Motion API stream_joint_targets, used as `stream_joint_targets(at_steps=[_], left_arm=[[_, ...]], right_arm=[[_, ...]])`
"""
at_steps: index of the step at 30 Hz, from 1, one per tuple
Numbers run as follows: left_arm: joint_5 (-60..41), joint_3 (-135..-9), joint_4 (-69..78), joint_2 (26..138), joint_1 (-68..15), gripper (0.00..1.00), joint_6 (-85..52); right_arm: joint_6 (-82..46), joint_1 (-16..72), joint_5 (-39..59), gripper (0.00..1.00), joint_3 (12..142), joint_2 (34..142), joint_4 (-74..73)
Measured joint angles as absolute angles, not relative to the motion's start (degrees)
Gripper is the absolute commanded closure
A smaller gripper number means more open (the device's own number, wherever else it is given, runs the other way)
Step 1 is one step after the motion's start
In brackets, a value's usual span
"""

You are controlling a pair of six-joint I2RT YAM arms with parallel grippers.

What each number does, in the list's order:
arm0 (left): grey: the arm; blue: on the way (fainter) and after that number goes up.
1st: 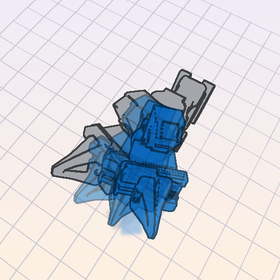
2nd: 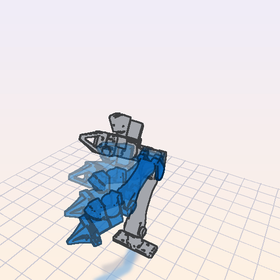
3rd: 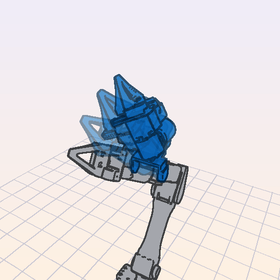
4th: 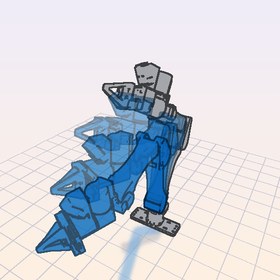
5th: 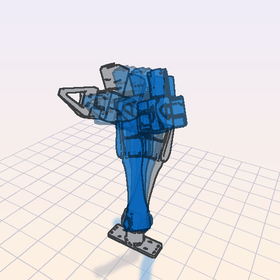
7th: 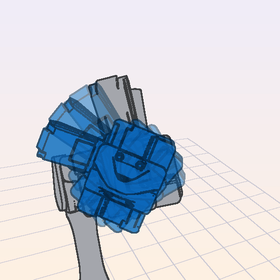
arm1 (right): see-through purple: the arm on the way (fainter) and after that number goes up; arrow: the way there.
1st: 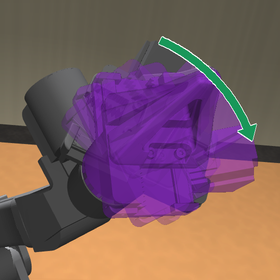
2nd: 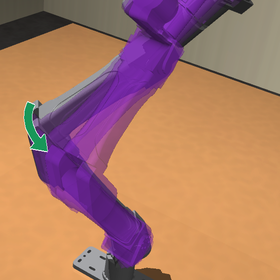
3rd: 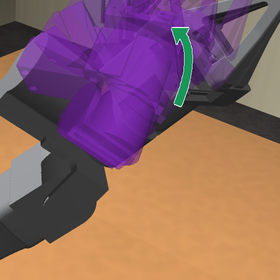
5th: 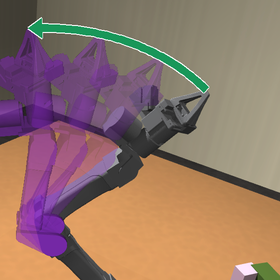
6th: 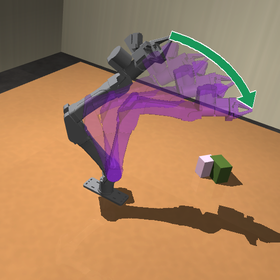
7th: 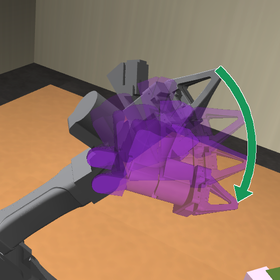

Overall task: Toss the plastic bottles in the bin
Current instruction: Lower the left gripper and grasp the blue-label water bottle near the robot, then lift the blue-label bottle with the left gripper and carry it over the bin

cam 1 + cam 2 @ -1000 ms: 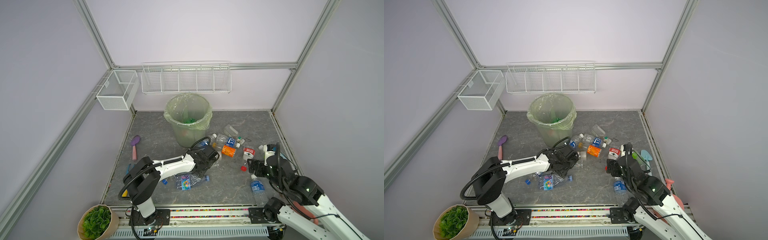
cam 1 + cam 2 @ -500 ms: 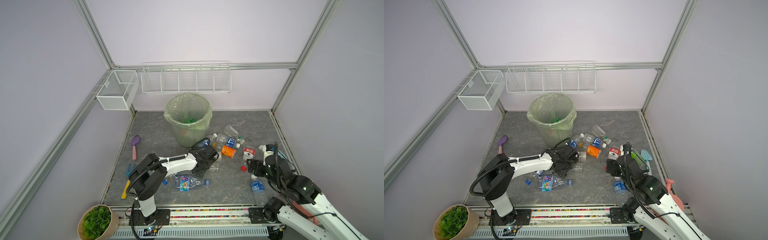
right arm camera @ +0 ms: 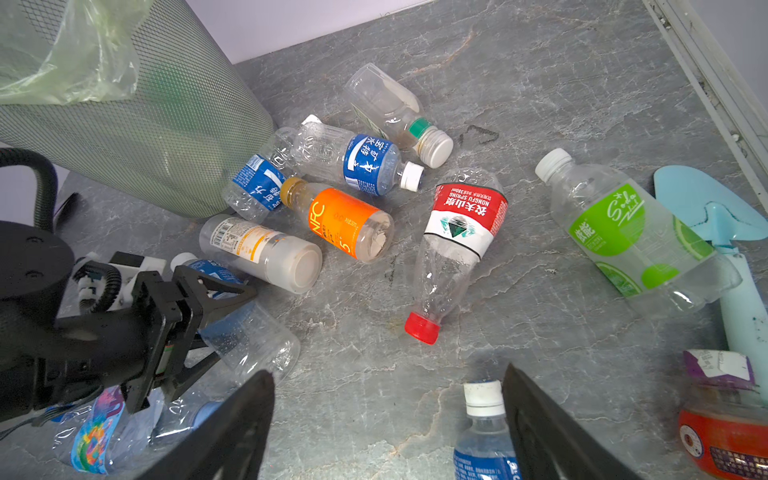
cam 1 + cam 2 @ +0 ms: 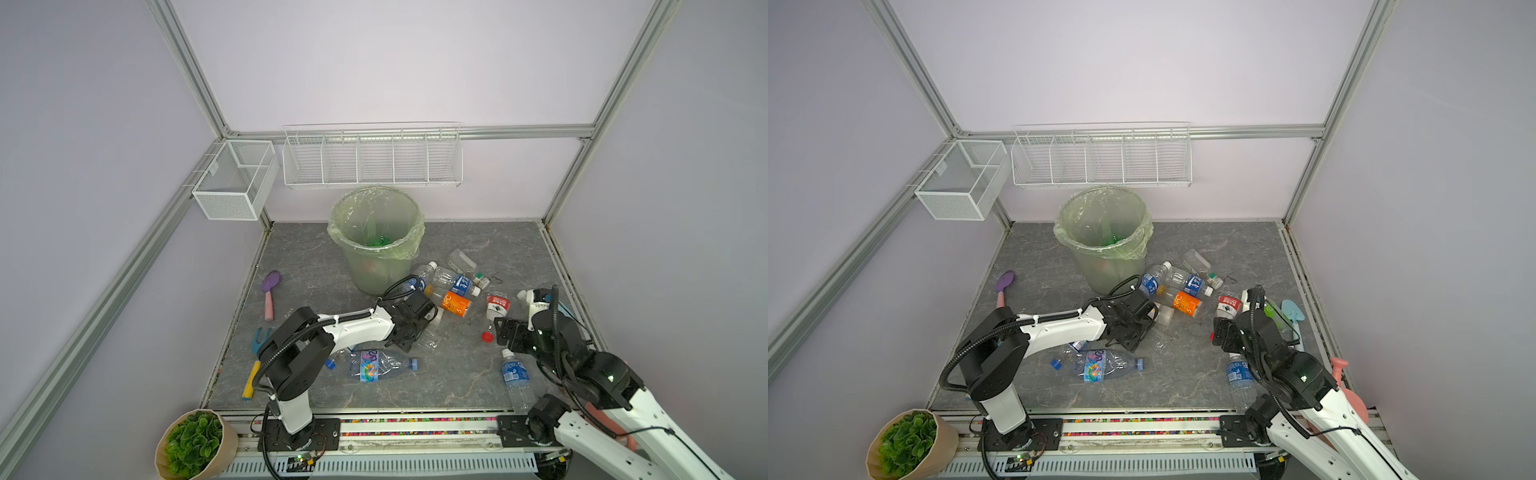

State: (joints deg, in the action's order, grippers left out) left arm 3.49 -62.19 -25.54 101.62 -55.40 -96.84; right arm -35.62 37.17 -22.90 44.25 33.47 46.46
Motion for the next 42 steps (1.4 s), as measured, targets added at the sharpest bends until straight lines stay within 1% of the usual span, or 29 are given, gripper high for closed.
stream_joint_targets(at_steps=[2,5,10,13,18,22,26,30,33,35,37,42], left_arm=[[3.4,-62.2,-25.2,101.6,-55.4,0.42,-96.8],[3.5,-62.2,-25.1,101.5,-55.4,0.48,-96.7],[4.9,-62.2,-27.4,100.6,-55.5,0.54,-96.6],[6.5,-62.2,-29.5,98.9,-55.7,0.6,-96.6],[9.7,-62.5,-32.6,94.5,-56.9,0.67,-96.6],[12.1,-63.9,-35.0,91.9,-57.8,0.77,-96.4],[15.7,-64.3,-37.7,89.0,-58.7,0.84,-96.3],[20.6,-65.8,-41.9,85.6,-60.4,0.86,-94.9],[24.5,-68.0,-44.2,83.3,-61.5,0.94,-93.2],[27.3,-69.3,-45.3,81.8,-62.3,0.95,-91.9],[30.1,-70.5,-46.5,80.3,-63.0,1.0,-90.4],[36.5,-73.5,-48.1,76.6,-65.0,1.0,-84.4]], right_arm=[[-35.6,37.1,-22.9,0.12,44.2,33.3,46.5],[-35.8,37.1,-22.9,0.12,44.2,33.0,46.5],[-35.8,37.1,-22.9,0.12,44.2,32.3,46.5],[-35.9,37.0,-22.9,0.12,44.2,32.0,46.6],[-36.1,36.9,-22.9,0.12,44.2,31.6,47.1],[-36.0,36.9,-22.9,0.12,44.2,31.5,47.7],[-36.1,36.9,-23.1,0.12,44.2,31.0,48.3],[-36.2,36.9,-23.1,0.12,44.2,30.6,48.6],[-36.3,36.9,-23.1,0.12,44.2,30.5,48.6],[-36.5,36.9,-23.1,0.11,44.2,30.5,48.6],[-36.5,36.8,-23.1,0.12,44.2,30.5,48.6],[-36.7,36.8,-23.1,0.12,44.2,30.5,48.6]])
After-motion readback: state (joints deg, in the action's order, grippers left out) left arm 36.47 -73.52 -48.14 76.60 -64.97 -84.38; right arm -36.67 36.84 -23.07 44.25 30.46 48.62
